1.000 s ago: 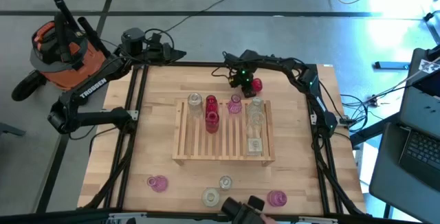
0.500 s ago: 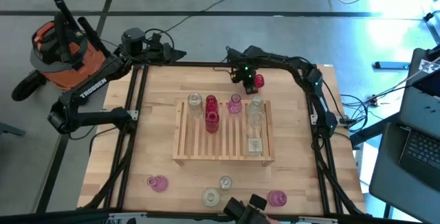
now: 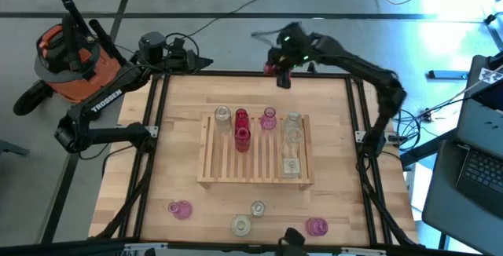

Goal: Sort vases onto shelf
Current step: Put the red vase on the shelf aligned with the other red vase

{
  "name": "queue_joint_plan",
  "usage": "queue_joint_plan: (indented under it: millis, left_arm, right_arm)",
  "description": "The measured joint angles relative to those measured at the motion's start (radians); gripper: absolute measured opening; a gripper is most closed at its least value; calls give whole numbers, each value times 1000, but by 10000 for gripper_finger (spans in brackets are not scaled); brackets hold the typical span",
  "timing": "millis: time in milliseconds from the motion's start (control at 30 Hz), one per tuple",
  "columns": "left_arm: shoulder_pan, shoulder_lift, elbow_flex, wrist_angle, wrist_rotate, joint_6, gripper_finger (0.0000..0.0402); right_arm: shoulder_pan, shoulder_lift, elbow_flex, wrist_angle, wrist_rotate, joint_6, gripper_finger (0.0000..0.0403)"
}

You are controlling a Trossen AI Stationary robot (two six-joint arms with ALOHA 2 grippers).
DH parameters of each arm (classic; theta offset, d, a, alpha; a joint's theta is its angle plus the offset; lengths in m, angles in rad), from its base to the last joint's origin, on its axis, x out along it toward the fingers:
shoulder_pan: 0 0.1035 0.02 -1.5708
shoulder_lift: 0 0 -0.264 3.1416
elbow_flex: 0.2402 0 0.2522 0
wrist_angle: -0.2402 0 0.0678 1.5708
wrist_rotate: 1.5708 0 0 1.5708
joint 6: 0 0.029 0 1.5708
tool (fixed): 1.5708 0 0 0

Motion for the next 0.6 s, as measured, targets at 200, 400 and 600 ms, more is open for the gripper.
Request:
queue_joint_plan:
  millis: [200, 400, 600]
  left_arm:
    - [0, 0, 0, 0, 3, 38, 201]
    - [0, 0, 0, -4, 20, 83, 202]
    - [0, 0, 0, -3, 27, 83, 201]
  right_arm:
    - [15, -152, 1, 291, -142, 139, 91]
    - [115, -227, 2, 485, -185, 269, 91]
    - [315, -230, 2, 584, -171, 357, 91]
